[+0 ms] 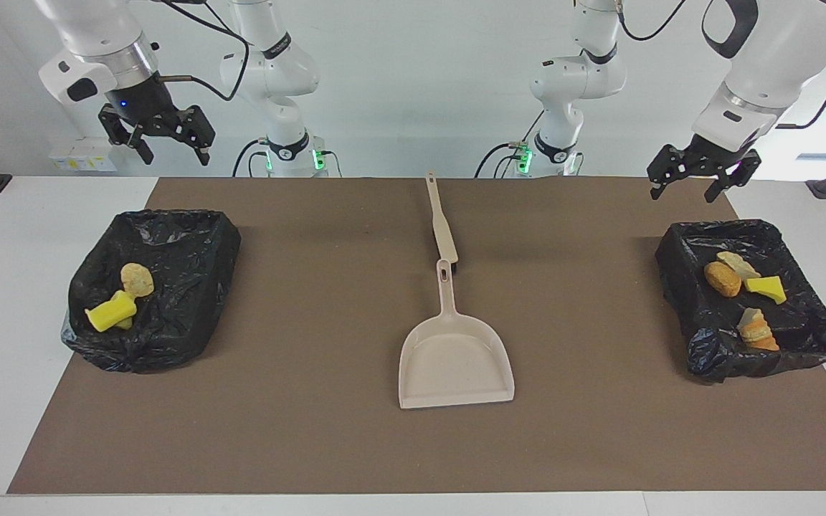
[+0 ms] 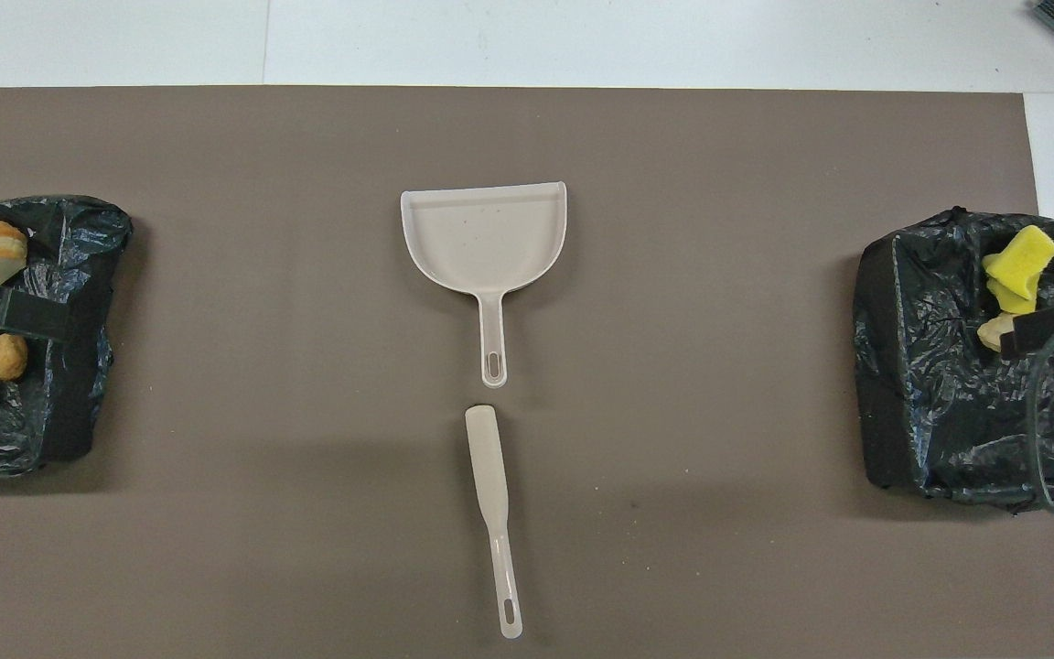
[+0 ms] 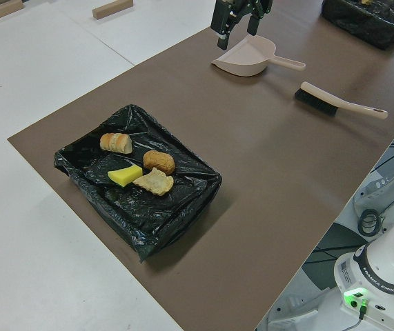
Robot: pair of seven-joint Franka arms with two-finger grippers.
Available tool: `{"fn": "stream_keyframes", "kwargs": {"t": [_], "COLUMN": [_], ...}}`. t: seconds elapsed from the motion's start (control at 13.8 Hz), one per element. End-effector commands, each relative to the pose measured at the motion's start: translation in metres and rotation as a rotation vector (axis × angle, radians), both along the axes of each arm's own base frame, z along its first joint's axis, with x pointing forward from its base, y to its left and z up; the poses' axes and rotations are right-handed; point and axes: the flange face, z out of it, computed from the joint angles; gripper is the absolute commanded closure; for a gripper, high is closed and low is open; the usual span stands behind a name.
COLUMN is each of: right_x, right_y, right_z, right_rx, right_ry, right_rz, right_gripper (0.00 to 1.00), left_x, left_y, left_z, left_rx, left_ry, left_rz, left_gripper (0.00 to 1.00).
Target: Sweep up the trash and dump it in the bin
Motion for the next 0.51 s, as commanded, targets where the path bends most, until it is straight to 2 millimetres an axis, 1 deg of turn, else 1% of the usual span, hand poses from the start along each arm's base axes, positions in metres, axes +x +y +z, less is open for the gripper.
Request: {"fn": "stream_keyframes", "kwargs": {"t": [0.0, 0.43], "right_x": [-0.0015, -0.0015], "right_y": [-0.0003, -0.0003], "right_z": [0.0036, 0.0029], "right_rx": [0.017, 0.017], "right_ry": [-0.009, -0.007], "right_rz": [-0.012, -0.012], "right_gripper": [0.00, 0.00], "left_x": [-0.0145, -0.0133], "left_y": [0.0081, 0.0068], "left_z": [-0.0045, -0.0029], "left_rx": [0.022, 0.017], "left_ry": [0.025, 0.012], "left_rz": [-0.013, 0.009], "left_gripper": [0.00, 0.00]}}
